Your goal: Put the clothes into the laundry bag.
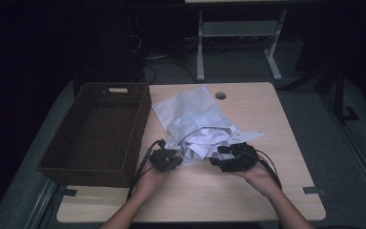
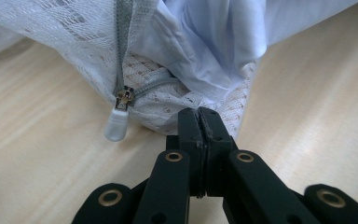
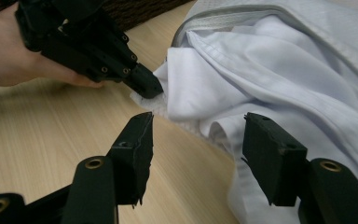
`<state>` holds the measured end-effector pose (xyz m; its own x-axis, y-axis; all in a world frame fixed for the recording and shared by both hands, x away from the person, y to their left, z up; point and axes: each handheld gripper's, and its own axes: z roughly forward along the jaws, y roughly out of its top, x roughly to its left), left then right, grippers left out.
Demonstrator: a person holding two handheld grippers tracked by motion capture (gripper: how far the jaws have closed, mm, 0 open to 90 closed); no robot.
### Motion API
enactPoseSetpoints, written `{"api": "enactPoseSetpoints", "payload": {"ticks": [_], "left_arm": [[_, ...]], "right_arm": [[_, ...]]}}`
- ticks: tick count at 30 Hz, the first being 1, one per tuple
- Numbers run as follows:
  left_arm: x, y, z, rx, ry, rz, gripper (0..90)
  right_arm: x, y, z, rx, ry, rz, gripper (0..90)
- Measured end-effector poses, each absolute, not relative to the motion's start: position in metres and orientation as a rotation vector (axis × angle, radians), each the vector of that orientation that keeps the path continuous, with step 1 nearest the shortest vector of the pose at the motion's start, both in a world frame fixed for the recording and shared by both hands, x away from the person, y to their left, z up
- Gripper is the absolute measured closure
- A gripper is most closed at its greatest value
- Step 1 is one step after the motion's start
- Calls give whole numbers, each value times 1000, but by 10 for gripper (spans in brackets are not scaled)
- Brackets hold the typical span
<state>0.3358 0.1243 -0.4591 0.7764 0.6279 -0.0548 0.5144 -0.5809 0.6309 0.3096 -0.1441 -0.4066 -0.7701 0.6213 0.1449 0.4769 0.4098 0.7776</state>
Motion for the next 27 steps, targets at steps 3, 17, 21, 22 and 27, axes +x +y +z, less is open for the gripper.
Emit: {"api": "enactPoseSetpoints", "payload": {"ticks": [3,17,21,22,27], "left_arm": [[333,126,-457,2313,835,205,890],[328,120,-453,2293,774,153,890],[325,118,-451,2292,741,141,891],[324,117,-450,2287,739,138,891],[320,115,-449,2293,699,127,892]], "right_arm": [[316,-130,-413,994,2515,1254,416],[337,-85,-436,1077,2521,1176,885],[343,-79,-435,1103,2460,1196,888],[344,-78,-436,1114,2449,1195,888],[355,-74,-438,1155,2399,1213,888]]}}
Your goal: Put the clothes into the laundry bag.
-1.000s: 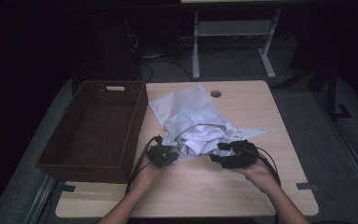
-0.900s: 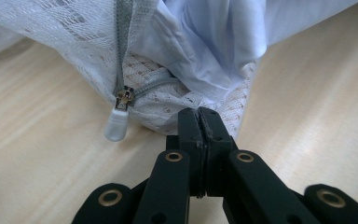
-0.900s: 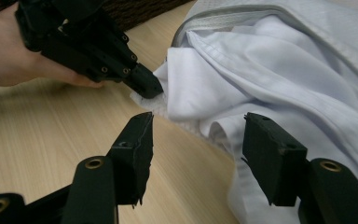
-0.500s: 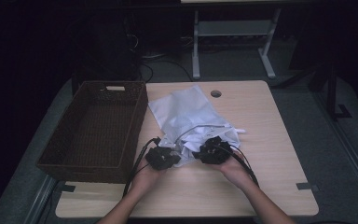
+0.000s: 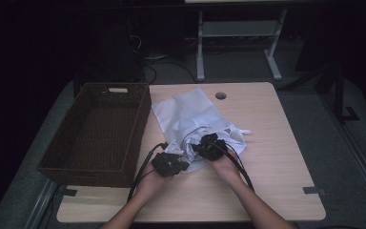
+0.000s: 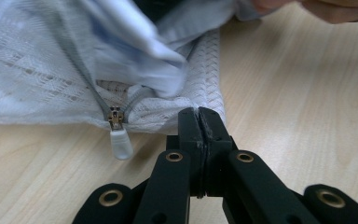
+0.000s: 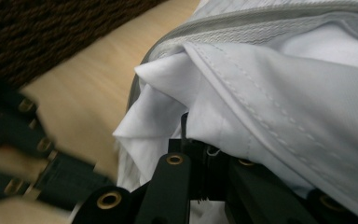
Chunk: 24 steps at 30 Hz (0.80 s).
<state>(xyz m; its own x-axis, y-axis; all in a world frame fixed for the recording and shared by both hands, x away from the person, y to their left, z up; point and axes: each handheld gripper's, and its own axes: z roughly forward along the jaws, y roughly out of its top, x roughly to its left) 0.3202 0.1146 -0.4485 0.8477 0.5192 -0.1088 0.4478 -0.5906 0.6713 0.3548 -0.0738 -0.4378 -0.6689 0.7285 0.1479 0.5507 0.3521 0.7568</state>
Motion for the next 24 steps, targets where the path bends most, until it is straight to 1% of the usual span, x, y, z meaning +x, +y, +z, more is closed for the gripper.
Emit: {"api": "enactPoseSetpoints", "payload": {"ticks": [11,21,23,24], "left_arm": [[317,113,-447,2293,670,122,893],[316,112,-449,2298,663,117,893],[317,114,-449,2292,670,114,893],[317,115,-449,2288,673,113,892]], "right_arm": [[376,-64,-449,1218,2327,1231,888],[393,-58,-451,1211,2308,1225,887],[392,-59,-451,1203,2322,1231,878],[390,-60,-450,1192,2334,1230,859]]}}
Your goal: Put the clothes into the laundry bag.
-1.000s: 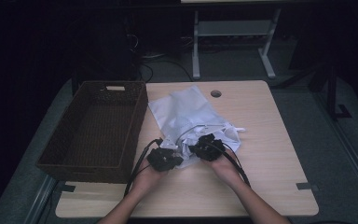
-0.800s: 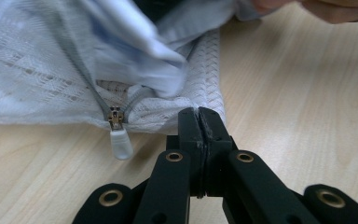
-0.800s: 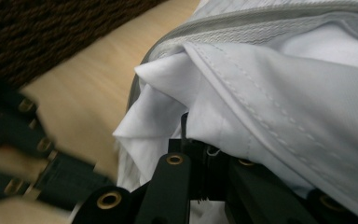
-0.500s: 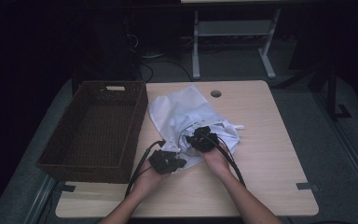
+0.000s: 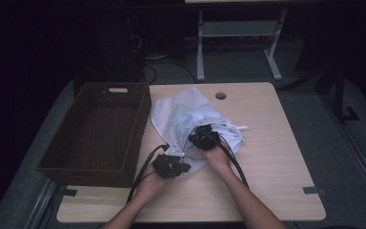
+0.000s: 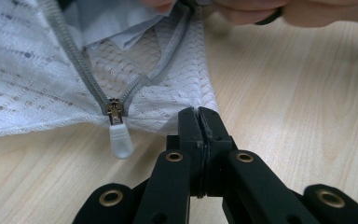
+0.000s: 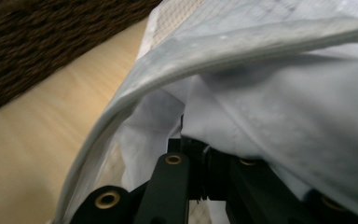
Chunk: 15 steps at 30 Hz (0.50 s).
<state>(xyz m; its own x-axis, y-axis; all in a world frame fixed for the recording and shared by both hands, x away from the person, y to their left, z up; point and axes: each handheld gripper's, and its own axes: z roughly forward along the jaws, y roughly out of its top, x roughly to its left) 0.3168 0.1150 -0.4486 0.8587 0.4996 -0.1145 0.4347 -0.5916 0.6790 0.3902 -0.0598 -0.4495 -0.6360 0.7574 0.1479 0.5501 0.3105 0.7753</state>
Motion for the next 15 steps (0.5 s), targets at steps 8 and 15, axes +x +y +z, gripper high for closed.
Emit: {"api": "enactPoseSetpoints", "payload": {"ticks": [8,15], "left_arm": [[318,121,-447,2269,697,116,892],[318,123,-446,2266,705,119,892]], "right_arm": [[348,-99,-427,1038,2435,1258,637],[316,-165,-405,1053,2354,1279,493]]}}
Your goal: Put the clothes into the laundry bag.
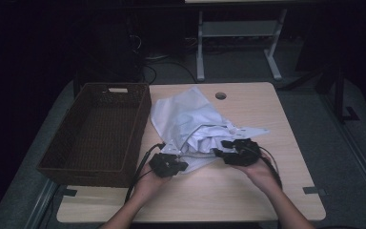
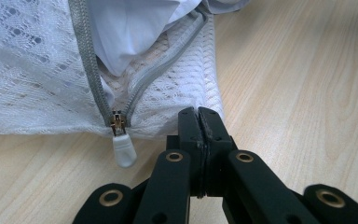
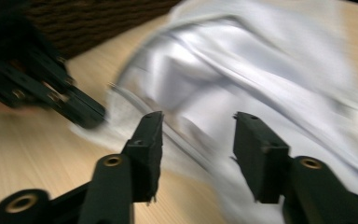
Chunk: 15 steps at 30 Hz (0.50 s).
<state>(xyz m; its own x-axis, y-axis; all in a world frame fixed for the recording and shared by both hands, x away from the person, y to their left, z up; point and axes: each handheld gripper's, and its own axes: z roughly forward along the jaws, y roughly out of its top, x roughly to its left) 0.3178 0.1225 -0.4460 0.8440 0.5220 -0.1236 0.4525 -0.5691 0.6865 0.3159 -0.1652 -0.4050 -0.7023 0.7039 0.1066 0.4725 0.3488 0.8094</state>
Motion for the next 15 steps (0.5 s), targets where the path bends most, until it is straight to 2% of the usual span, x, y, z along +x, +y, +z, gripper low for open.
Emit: {"api": "enactPoseSetpoints", "payload": {"ticks": [6,13,15], "left_arm": [[318,123,-446,2269,702,114,892],[318,124,-446,2270,705,114,892],[318,124,-446,2268,707,113,892]], "right_arm": [[311,-212,-424,1178,2323,1209,432],[327,-216,-437,1250,2301,1199,301],[329,-214,-440,1243,2310,1195,323]]}}
